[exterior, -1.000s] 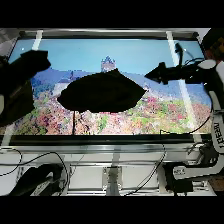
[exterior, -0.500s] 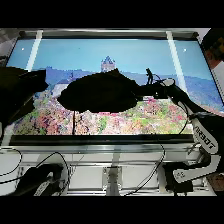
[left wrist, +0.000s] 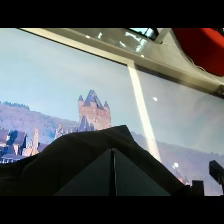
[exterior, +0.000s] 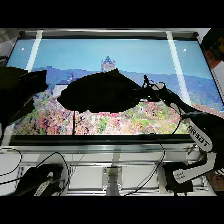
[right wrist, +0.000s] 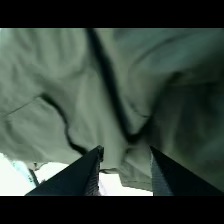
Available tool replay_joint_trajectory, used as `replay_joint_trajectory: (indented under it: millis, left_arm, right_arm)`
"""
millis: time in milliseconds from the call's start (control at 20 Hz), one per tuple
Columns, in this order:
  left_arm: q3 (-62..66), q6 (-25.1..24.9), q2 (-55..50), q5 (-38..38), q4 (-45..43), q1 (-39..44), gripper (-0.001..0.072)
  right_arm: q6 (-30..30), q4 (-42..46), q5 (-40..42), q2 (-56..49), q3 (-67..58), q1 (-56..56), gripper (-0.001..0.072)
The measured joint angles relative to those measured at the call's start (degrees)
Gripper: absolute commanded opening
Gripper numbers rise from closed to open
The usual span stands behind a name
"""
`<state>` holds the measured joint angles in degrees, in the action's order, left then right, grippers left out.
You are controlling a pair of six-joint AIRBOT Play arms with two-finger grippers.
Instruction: Fold the clothes and pants, and hang the long-sleeved shirts on hangers.
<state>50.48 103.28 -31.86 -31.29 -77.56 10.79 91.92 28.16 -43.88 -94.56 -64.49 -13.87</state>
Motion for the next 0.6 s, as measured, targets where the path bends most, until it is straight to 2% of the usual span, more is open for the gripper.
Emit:
replay_joint_trajectory:
  millis: [300,600]
  left_arm:
    - [0.0,0.0,0.0,0.0,0.0,0.0,0.0022]
    - [0.0,0.0,0.0,0.0,0.0,0.0,0.0022]
  right_arm:
    - [2.9,3.7,2.7,-0.2,-0.2,-0.4,0.0345]
    - [3.3,1.8,5.5,-1.8,-0.4,-0.7,0.0336]
